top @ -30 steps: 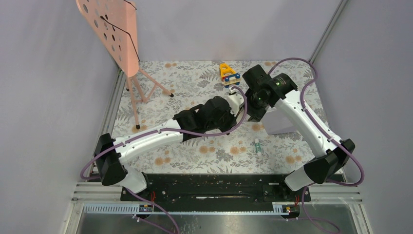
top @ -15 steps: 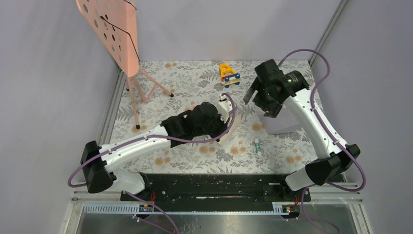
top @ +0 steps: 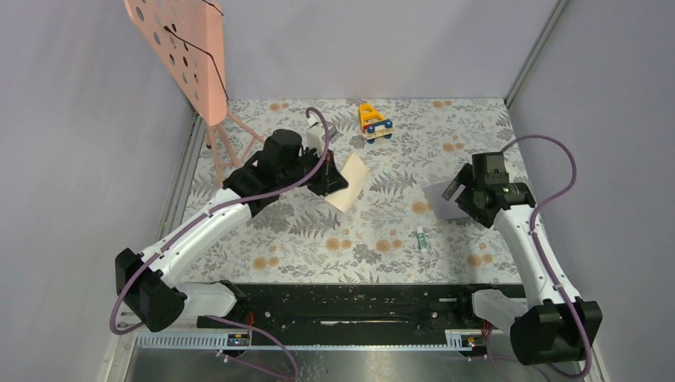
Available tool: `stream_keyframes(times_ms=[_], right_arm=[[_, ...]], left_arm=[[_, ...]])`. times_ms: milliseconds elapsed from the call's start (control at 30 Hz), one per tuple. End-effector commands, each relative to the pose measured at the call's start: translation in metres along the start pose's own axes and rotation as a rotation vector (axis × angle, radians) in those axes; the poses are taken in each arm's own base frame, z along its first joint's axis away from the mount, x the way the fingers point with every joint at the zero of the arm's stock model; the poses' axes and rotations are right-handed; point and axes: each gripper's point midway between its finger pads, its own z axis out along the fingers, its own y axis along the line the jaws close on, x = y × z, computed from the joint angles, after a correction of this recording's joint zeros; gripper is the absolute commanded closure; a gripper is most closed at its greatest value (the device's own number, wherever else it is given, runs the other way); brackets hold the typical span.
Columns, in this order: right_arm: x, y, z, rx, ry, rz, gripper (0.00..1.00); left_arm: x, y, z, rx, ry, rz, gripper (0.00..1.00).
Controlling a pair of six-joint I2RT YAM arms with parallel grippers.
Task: Place the letter into the envelope and seal it
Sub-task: Fold the letter, then pick up the envelope from the center of the board.
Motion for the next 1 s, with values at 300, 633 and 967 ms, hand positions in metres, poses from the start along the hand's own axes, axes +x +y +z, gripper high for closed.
stream_keyframes(times_ms=[300, 633, 967], right_arm=[[-0.008, -0.011, 0.092, -0.099, 0.013, 0.382, 0.07], [-0.02, -0.05, 0.133, -0.008, 0.002, 0.513, 0.17], [-0.019, -0.06, 0.157, 0.025, 0.019, 0.539, 0.5]], left_arm=[[0.009, -0.005, -0.005, 0.069, 0.066, -0.05, 1.0], [0.023, -0.004, -0.004, 0.076, 0.106, -0.065, 1.0], [0.02, -0.003, -0.007, 0.058, 0.111, -0.059, 1.0]])
